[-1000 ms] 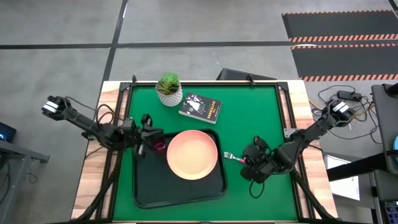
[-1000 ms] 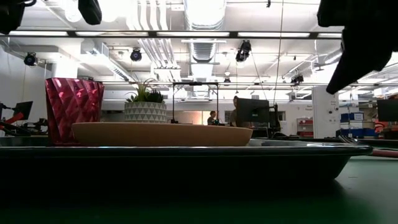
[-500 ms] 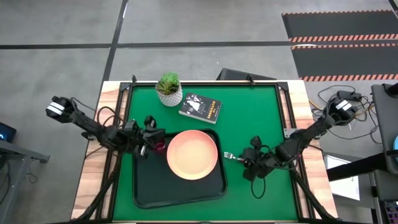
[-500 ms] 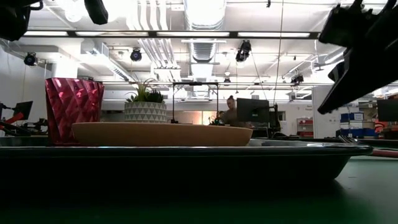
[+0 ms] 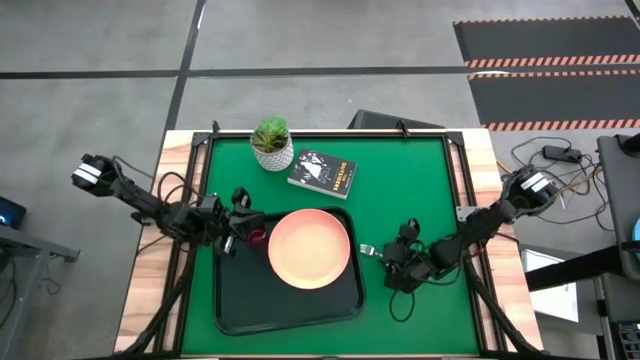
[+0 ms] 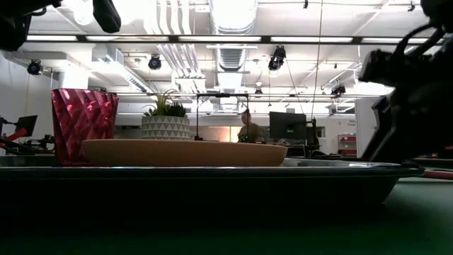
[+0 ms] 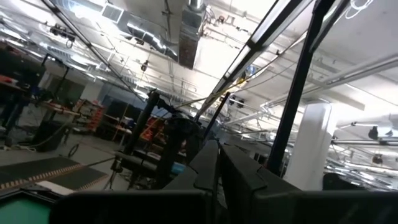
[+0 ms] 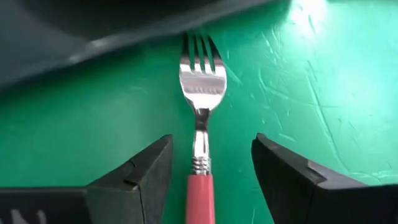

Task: Pick and place plate/cup/fork/spoon on tray
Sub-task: Put the red fork on the black table tray to the left of the orange plate

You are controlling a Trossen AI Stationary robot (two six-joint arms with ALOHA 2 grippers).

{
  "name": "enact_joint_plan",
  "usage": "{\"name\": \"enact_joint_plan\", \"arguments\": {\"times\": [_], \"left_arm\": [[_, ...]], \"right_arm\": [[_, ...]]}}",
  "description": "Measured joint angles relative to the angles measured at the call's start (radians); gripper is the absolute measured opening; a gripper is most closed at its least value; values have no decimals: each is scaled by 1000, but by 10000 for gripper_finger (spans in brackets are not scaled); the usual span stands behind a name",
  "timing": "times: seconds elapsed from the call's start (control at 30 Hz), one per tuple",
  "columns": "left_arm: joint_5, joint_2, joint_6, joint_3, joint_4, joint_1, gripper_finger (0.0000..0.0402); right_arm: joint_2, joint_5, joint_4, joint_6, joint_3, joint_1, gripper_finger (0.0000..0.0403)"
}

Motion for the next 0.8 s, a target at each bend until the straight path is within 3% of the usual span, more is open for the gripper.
{"name": "enact_joint_plan", "arguments": {"times": [0.17,0.43,0.6,0.8], "left_arm": [[-32,2,15,4,0,1,0],[-82,2,17,8,1,1,0],[-84,2,18,8,1,1,0],[-108,2,26,17,-4,3,0]], "right_arm": [[56,30,9,3,1,-1,167],[88,18,23,30,4,-30,28],[15,-16,-31,3,0,-34,27],[-223,-2,-85,-47,-12,-37,27]]}}
